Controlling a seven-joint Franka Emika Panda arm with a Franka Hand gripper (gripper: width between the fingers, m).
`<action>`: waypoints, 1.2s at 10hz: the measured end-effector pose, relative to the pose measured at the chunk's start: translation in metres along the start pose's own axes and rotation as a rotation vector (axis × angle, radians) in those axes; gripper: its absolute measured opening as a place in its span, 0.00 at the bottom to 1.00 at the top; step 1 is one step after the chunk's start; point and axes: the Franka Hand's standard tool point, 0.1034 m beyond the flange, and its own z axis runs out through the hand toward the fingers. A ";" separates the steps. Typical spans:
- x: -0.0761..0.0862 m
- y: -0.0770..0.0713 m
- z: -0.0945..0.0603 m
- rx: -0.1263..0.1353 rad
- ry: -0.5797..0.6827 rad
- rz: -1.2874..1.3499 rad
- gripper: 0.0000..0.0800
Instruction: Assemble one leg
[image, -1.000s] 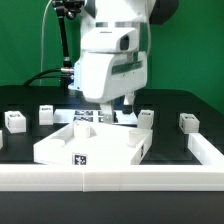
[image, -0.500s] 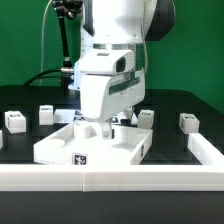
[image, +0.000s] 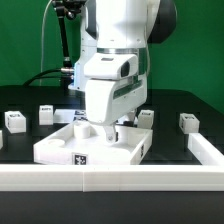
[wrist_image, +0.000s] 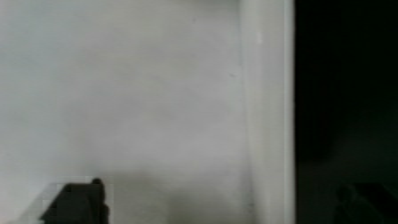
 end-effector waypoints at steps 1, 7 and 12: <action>-0.001 0.001 0.000 -0.001 0.000 0.002 0.67; -0.001 0.001 0.000 0.000 -0.001 0.002 0.07; -0.002 0.002 0.000 0.000 -0.002 -0.048 0.07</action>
Offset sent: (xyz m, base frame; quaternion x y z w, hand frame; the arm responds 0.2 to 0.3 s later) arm 0.0000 0.0000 0.0000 0.0000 0.0000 0.0000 1.0000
